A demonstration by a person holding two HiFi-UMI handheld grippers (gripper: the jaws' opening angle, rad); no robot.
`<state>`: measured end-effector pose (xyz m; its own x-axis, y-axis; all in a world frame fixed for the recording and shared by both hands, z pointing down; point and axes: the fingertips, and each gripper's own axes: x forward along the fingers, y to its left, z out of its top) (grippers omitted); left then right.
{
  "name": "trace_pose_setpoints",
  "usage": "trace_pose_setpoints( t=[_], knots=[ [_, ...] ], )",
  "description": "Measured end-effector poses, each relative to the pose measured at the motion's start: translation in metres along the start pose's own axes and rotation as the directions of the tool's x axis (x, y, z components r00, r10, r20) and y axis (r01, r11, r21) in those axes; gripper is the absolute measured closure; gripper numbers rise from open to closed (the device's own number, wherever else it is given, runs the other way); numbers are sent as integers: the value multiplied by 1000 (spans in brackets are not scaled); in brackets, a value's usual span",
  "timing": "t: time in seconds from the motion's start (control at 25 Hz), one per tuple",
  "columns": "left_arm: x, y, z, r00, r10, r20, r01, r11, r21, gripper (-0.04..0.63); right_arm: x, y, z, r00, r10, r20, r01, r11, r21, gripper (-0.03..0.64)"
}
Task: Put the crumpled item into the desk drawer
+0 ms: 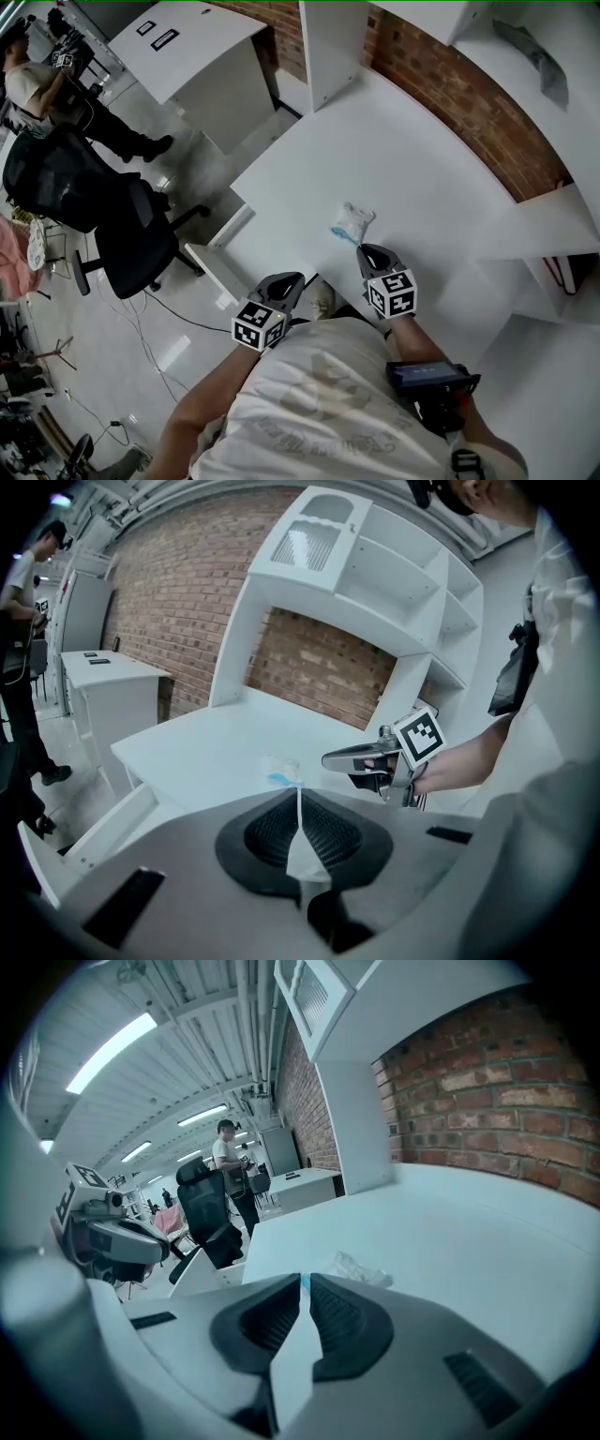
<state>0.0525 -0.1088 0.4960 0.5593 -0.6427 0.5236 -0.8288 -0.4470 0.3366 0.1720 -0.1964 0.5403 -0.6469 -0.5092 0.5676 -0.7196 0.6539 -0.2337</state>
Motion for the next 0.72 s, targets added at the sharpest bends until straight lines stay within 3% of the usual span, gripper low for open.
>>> trace_pose_setpoints(
  t=[0.12, 0.24, 0.52, 0.72],
  knots=[
    [2, 4, 0, 1000, 10, -8, -11, 1000, -12, 566, 6, -2, 2, 1000, 24, -7, -24, 1000, 7, 585],
    [4, 6, 4, 1000, 17, -8, -17, 1000, -8, 566, 12, -7, 2, 999, 35, -23, -35, 999, 4, 525],
    [0, 18, -4, 999, 49, -17, -50, 997, -51, 566, 33, -9, -1, 993, 94, -70, -94, 996, 5, 473],
    [2, 23, -4, 998, 62, -12, -62, 996, -70, 566, 41, -18, -1, 991, 91, -103, -94, 995, -27, 426]
  ],
)
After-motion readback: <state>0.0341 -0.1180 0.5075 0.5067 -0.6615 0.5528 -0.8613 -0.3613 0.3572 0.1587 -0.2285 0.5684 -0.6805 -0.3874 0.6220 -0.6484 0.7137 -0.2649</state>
